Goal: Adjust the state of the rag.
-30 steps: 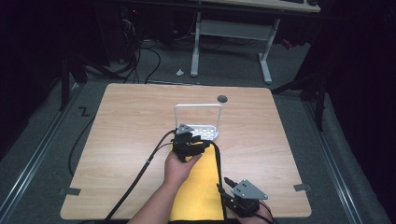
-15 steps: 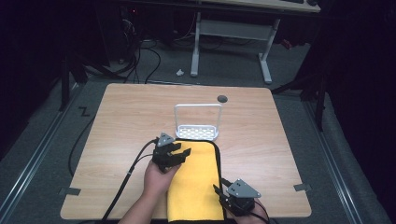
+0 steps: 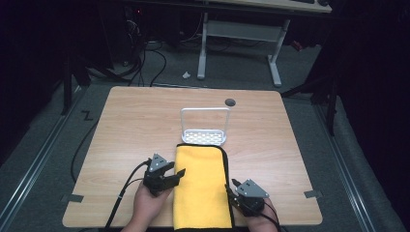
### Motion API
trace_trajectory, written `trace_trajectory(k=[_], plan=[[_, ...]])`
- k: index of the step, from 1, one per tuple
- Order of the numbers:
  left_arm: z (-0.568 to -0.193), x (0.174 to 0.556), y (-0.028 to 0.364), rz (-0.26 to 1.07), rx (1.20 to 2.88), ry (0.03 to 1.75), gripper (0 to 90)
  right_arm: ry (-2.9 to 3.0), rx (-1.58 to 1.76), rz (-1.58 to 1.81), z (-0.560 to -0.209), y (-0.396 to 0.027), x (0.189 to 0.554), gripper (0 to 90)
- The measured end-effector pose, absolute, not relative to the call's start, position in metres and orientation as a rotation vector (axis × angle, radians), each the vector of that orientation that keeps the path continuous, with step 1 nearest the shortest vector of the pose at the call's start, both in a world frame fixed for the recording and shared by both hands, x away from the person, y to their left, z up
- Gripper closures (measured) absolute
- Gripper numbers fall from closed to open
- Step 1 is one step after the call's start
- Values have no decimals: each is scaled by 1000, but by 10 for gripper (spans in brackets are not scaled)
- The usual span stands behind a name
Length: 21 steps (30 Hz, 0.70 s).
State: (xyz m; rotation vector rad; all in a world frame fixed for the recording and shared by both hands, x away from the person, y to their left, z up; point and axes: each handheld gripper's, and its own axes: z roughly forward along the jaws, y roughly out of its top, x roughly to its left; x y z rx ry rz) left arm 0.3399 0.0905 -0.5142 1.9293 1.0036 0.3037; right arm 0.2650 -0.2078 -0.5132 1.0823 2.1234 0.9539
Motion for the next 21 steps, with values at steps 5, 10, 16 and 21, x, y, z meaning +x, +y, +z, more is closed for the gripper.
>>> trace_trajectory(k=[5,10,16,21], plan=[[-519,339,86,325,2000,981,567,2151,1096,942,-510,-204,297,660],[-523,344,82,314,2088,976,687,2188,1163,916,-517,-196,336,727],[-528,334,81,351,2121,940,706,2235,1215,902,-525,-192,344,734],[-528,313,87,337,2129,916,706,2267,1148,913,-526,-193,321,722]])
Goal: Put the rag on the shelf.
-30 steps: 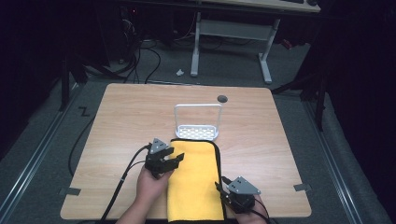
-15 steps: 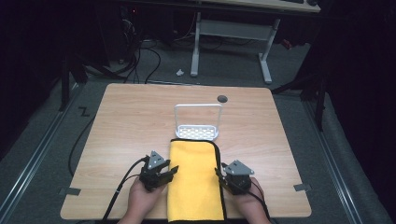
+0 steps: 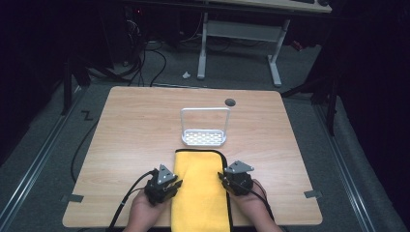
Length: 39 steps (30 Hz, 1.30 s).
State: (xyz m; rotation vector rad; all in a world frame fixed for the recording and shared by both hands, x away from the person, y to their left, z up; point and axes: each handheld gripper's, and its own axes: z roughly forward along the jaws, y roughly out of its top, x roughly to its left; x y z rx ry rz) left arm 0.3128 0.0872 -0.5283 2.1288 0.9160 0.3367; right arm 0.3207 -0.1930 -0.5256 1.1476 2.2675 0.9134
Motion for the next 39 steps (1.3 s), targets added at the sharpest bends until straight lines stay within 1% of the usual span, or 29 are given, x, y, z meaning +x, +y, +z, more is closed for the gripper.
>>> trace_trajectory(k=[6,9,11,13,14,17,21,26,29,31,34,37,39], plan=[[-529,295,95,297,2110,907,696,2282,1112,956,-527,-196,301,697],[-529,294,99,260,2094,922,660,2283,1124,969,-528,-196,299,682],[-527,297,103,232,2068,938,620,2282,1111,956,-528,-194,299,677],[-524,300,109,244,2026,942,626,2282,1117,960,-528,-194,299,677],[-522,304,112,243,1997,956,624,2283,1113,962,-528,-195,299,676],[-520,322,121,221,1929,1030,563,2286,1102,971,-528,-196,299,676],[-525,354,121,81,1862,1132,470,2281,1107,977,-529,-196,299,674],[-529,377,113,69,1829,1192,454,2286,1104,978,-529,-197,299,671],[-531,384,113,53,1820,1231,493,2288,1109,990,-529,-197,299,669],[-535,387,114,32,1821,1242,563,2289,1117,991,-529,-198,299,666],[-537,386,110,41,1829,1216,653,2294,1116,999,-529,-198,300,650],[-538,384,107,73,1855,1188,727,2293,1149,1004,-527,-199,301,560],[-538,381,106,97,1869,1176,770,2263,1156,1019,-524,-200,302,529]])
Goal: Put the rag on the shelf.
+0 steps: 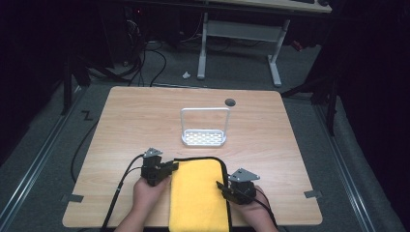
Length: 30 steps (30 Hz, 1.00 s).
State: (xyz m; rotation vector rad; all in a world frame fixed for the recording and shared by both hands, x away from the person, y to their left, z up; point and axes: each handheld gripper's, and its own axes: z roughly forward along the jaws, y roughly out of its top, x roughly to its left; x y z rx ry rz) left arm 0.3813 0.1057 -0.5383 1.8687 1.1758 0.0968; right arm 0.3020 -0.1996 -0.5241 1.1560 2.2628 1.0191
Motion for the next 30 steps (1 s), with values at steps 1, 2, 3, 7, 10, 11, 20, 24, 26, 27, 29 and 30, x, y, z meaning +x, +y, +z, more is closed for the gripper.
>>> trace_trajectory(k=[1,2,3,7,10,11,20,24,26,27,29,30], plan=[[-538,380,104,117,1877,1167,775,2246,1162,1025,-523,-200,304,513],[-538,378,102,141,1890,1156,779,2233,1172,1026,-521,-199,308,482],[-538,377,101,149,1898,1151,780,2223,1190,1014,-519,-197,315,470],[-538,377,102,141,1893,1151,780,2216,1257,982,-520,-192,342,432],[-538,377,102,140,1889,1151,769,2200,1327,962,-522,-190,357,415],[-538,377,102,139,1889,1150,766,2203,1345,982,-523,-190,360,407],[-538,377,103,137,1893,1146,748,2202,1399,962,-527,-188,357,527],[-538,377,103,137,1892,1143,748,2210,1384,989,-528,-188,355,619],[-538,377,103,137,1892,1144,749,2215,1376,991,-528,-187,354,641],[-538,377,103,137,1892,1144,749,2218,1373,995,-528,-187,354,663],[-538,377,103,136,1890,1146,749,2228,1368,1006,-528,-187,354,707],[-538,377,103,136,1889,1145,749,2230,1366,1011,-528,-186,353,734]])
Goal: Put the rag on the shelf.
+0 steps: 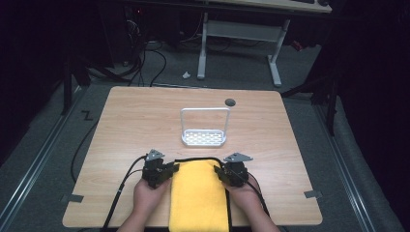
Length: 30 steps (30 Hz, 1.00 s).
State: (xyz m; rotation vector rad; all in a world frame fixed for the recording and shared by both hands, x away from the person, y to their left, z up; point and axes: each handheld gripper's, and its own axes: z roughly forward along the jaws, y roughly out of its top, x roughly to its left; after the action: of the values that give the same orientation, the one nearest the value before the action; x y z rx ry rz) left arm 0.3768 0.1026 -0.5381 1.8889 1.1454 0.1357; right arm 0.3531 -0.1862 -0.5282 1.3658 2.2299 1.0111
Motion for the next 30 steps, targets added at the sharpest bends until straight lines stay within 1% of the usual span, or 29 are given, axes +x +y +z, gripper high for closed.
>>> trace_trajectory(k=[4,9,17,23,30], plan=[[-538,377,103,137,1891,1144,750,2226,1341,1011,-528,-184,351,787],[-538,376,102,144,1894,1147,756,2203,1311,1025,-524,-184,347,804],[-537,377,104,107,1886,1140,826,2165,1246,1066,-514,-183,339,805],[-533,373,110,115,1840,1124,844,2135,1204,1104,-507,-181,334,805],[-522,367,112,173,1786,1102,847,2081,1163,1128,-496,-178,329,806]])
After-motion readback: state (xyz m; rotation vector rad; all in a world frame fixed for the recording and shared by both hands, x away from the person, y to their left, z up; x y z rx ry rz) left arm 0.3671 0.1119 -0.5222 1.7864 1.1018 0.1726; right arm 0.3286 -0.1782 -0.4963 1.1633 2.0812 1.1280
